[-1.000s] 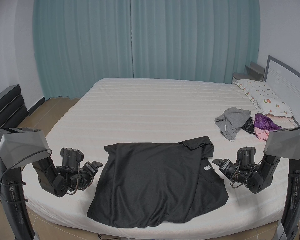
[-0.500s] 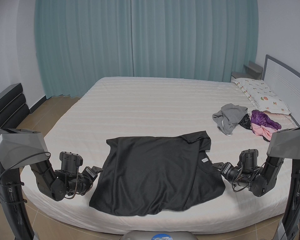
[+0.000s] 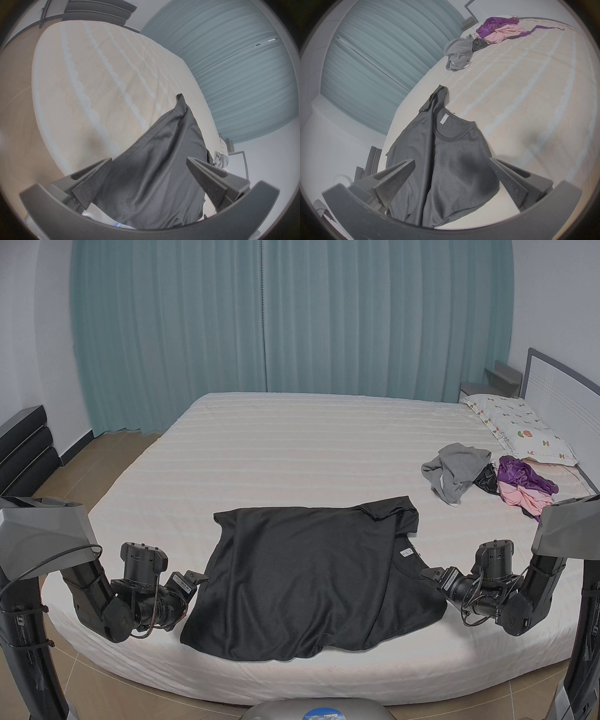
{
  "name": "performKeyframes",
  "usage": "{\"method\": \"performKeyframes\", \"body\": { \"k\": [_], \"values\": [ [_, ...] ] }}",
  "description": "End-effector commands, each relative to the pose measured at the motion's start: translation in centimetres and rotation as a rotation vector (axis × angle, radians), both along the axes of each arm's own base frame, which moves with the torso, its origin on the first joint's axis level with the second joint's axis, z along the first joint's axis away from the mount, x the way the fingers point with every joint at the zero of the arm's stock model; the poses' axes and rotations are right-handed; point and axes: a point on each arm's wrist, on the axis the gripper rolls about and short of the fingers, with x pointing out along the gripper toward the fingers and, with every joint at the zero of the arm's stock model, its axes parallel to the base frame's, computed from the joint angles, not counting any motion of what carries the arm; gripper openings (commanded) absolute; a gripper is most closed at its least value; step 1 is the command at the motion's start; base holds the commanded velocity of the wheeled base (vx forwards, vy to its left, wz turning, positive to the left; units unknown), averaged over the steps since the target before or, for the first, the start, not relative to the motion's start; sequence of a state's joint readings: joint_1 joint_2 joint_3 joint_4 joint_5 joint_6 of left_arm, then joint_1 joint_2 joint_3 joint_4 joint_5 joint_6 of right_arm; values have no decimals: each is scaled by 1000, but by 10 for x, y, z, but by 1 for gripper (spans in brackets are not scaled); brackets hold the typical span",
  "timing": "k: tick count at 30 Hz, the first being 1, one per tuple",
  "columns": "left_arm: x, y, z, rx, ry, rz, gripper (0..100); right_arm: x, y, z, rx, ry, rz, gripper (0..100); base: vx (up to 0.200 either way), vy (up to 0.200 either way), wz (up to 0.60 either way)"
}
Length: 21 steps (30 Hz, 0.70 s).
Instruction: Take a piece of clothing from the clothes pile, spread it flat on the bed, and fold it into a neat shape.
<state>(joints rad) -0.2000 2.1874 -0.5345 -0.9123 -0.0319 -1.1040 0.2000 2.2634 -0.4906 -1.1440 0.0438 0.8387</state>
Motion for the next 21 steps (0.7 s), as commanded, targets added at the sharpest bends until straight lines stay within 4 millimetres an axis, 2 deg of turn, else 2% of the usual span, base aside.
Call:
{"method": "performKeyframes", "body": {
  "k": [1, 2, 12, 16, 21],
  "values": [
    [-2, -2, 3, -4, -5, -5, 100, -2, 4, -1, -2, 4, 11, 100, 0, -200, 0],
    [-2, -2, 5, -7, -9, -1, 100, -2, 4, -1, -3, 4, 11, 100, 0, -200, 0],
    [-22, 3, 12, 13, 7, -3, 100, -5, 4, 0, -5, 10, 13, 100, 0, 0, 0],
    [-41, 8, -1, 81, 82, -32, 100, -5, 4, -1, -6, 13, 13, 100, 0, 0, 0],
    [-54, 19, -12, 157, 146, -29, 100, -7, 6, -2, -6, 19, 19, 100, 0, 0, 0]
  ]
}}
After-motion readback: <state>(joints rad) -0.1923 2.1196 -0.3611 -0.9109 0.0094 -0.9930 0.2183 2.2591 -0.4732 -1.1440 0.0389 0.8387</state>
